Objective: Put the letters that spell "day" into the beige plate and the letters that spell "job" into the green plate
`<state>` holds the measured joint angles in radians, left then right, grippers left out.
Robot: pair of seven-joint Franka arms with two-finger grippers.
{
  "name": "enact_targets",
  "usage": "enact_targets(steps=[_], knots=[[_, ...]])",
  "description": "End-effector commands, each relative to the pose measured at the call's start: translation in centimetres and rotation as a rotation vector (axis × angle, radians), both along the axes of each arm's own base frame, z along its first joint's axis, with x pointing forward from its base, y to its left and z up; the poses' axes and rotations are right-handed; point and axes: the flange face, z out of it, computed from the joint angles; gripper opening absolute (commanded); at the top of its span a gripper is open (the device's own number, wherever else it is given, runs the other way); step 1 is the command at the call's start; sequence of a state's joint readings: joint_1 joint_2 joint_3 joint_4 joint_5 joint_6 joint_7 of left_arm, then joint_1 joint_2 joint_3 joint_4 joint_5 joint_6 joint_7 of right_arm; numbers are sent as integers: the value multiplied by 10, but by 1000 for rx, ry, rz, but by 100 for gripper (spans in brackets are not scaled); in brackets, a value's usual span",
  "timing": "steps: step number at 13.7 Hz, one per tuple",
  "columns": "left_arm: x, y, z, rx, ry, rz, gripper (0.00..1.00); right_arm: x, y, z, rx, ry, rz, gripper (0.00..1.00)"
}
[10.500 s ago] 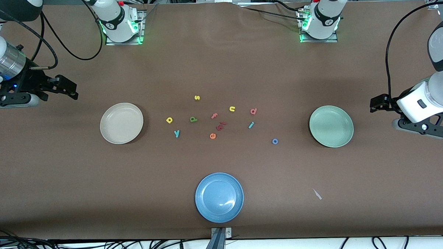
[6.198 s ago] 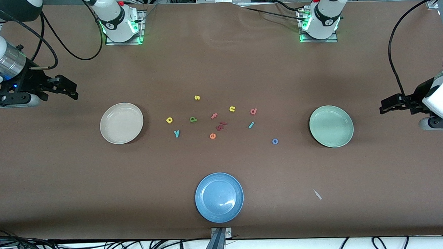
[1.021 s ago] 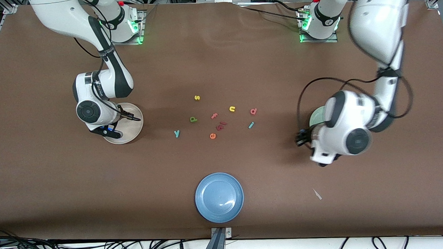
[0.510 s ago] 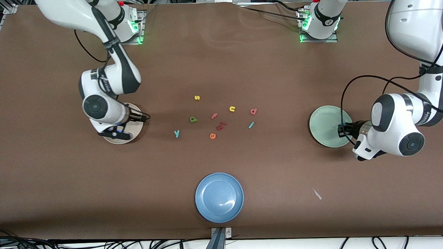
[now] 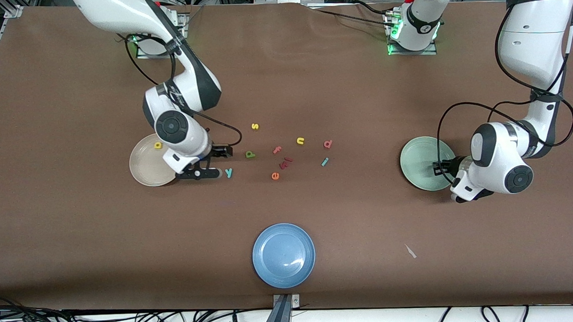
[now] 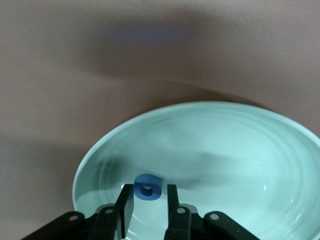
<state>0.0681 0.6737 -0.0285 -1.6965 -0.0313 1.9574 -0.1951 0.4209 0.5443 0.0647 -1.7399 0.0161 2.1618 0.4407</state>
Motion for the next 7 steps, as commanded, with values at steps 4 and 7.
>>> enact_targets(steps=[4, 7], knots=[[-2, -61, 110, -5, -43, -40, 100, 20, 25, -54, 30, -20, 20, 67], [-10, -164, 129, -32, -75, -7, 100, 13, 25, -72, 23, -2, 23, 62]])
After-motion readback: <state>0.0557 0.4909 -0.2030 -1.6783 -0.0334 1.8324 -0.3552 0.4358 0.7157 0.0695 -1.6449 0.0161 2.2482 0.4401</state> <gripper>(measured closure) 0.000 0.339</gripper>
